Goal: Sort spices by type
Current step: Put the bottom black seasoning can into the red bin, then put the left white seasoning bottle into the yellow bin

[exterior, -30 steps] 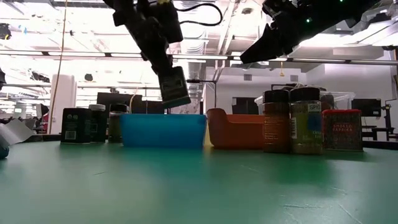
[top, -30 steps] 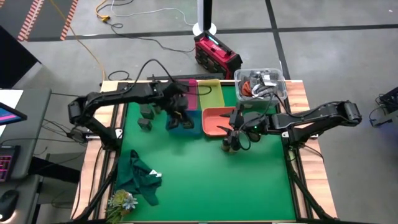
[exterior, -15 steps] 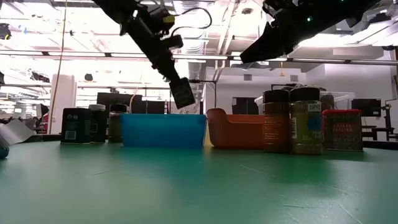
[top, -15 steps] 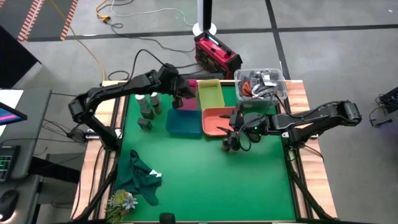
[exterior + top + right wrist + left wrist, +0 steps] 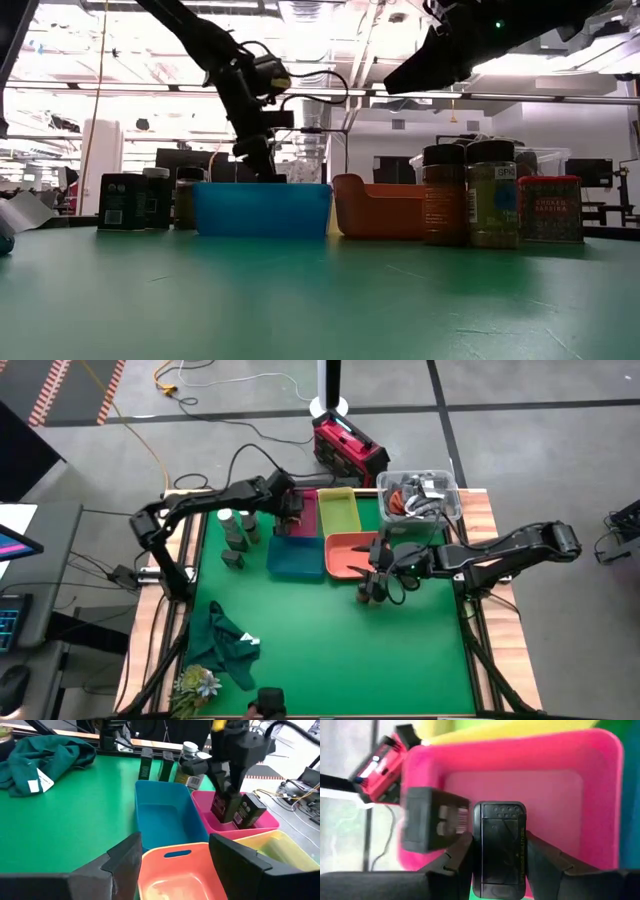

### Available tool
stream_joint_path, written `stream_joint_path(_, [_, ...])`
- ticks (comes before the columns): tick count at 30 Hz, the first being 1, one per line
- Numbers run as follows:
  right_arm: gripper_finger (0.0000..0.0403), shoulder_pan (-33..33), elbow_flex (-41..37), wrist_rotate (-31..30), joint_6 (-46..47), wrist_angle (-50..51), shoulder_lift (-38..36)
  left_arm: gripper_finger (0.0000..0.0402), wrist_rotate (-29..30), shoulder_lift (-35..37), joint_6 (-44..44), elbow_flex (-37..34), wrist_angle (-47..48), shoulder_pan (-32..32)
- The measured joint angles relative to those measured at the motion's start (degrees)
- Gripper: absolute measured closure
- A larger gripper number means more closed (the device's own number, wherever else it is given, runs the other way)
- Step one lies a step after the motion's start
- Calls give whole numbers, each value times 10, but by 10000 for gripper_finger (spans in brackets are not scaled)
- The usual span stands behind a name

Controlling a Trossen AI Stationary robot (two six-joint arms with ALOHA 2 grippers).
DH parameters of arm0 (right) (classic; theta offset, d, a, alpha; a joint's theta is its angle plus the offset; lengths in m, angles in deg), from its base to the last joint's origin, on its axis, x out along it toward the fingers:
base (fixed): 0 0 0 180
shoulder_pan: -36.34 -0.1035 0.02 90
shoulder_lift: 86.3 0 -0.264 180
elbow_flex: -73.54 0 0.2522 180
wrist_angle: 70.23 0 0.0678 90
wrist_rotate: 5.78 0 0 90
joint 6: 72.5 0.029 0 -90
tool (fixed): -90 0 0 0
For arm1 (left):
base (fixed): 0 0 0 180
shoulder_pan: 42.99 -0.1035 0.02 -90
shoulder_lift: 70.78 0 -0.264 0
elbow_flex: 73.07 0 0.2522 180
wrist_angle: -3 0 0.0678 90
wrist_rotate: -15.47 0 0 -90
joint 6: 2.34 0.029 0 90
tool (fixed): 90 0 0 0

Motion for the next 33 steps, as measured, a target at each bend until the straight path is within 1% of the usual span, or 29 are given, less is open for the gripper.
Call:
stream_joint_path(5, [143, 1, 0, 4, -3, -2, 0, 253, 3, 4, -2, 0, 5, 1])
stream_joint_path(12, [143, 0, 0, 4, -4, -2, 0, 209, -24, 1, -25, 0, 13, 1])
stream_joint_path(17, [143, 0, 0, 4, -1, -2, 0, 182, -24, 1, -29, 1, 14, 5])
stream_joint_path(19, [143, 0, 0, 4, -1, -2, 0, 176, -16, 4, -27, 8, 27, 9])
stream_joint_path(21, [143, 0, 0, 4, 0, -2, 0, 174, -14, 9, -27, 31, 46, 13])
stream_joint_path(23, [143, 0, 0, 4, 0, -1, 0, 173, -14, 20, -28, 62, 78, 14])
stream_joint_path(25, [143, 0, 0, 4, 0, 0, 0, 173, -12, 26, -31, 97, 130, 14])
stream_joint_path(28, [143, 0, 0, 4, 0, 3, 0, 172, 8, 24, -54, 144, 219, 8])
stream_joint_path(30, [143, 0, 0, 4, 0, 3, 0, 173, 25, 25, -77, 161, 259, -2])
stream_joint_path(33, [143, 0, 0, 4, 0, 5, 0, 173, 49, 25, -110, 162, 314, -28])
